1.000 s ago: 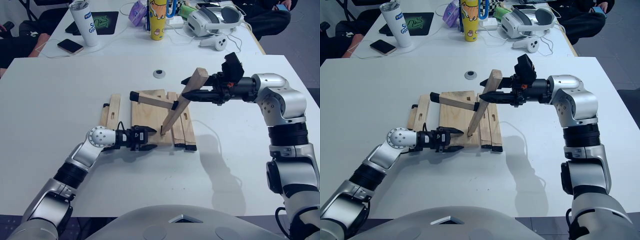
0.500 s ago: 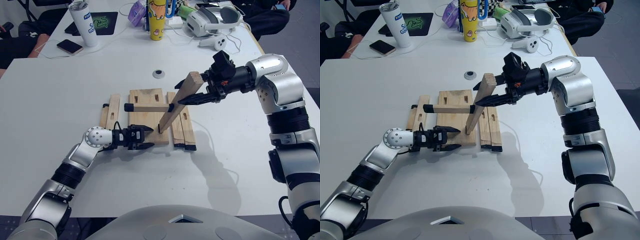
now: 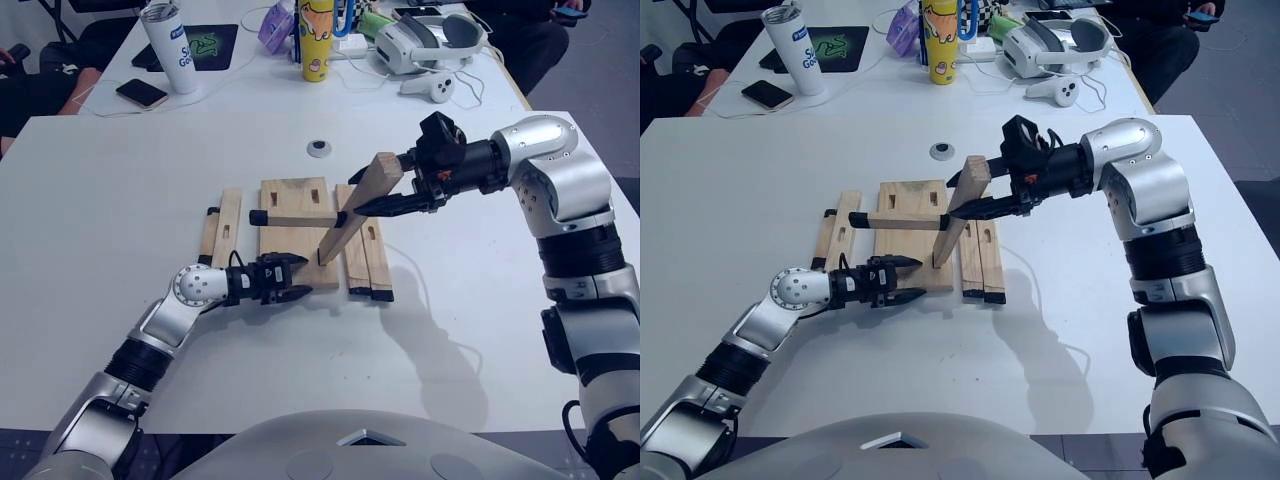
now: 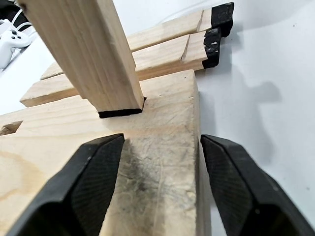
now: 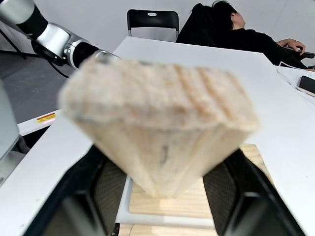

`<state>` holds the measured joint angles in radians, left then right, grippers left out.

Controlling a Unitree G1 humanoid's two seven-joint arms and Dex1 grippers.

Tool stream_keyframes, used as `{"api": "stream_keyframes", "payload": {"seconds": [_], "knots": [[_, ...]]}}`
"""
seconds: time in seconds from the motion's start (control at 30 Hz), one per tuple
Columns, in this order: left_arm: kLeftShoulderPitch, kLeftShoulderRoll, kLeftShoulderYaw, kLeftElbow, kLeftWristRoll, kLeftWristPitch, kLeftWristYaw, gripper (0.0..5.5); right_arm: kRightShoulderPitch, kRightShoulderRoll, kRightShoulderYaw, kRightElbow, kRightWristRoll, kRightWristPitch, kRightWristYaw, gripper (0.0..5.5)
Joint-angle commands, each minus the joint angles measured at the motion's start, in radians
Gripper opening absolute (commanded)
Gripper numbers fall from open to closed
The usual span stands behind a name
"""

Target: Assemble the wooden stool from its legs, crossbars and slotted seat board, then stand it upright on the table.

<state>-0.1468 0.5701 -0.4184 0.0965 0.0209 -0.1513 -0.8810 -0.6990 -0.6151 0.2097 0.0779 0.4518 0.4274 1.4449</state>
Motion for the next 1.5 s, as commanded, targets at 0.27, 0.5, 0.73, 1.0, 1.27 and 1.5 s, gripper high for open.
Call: {"api": "stream_keyframes", "payload": {"seconds": [0.27,0.5,0.73,1.0,1.27,1.5], "knots": [[0.128,-0.009,-0.064,0.012,0.029,0.133,-0.005,2.88,0.203,0.069,0.002,0.096,-0.052,-0.042,-0.195,2.06],[0.121,-0.023,-0.061,0.012,0.027,0.16,0.013,2.88,0.263,0.066,0.052,0.104,-0.073,-0.139,-0.135,2.06],[0.105,-0.049,-0.047,0.028,0.033,0.19,0.052,2.88,0.344,0.059,0.044,0.041,-0.066,-0.216,-0.165,2.06],[0.073,-0.088,-0.041,0.073,0.057,0.215,0.113,2.88,0.291,0.104,0.012,0.11,-0.025,-0.225,-0.208,2.43],[0.042,-0.144,-0.053,0.121,0.099,0.231,0.19,2.88,0.254,0.116,-0.057,0.155,-0.038,-0.259,-0.242,3.51],[-0.001,-0.225,-0.019,0.184,0.127,0.294,0.324,2.88,0.324,0.009,-0.088,0.186,-0.134,-0.296,-0.252,3.51]]}}
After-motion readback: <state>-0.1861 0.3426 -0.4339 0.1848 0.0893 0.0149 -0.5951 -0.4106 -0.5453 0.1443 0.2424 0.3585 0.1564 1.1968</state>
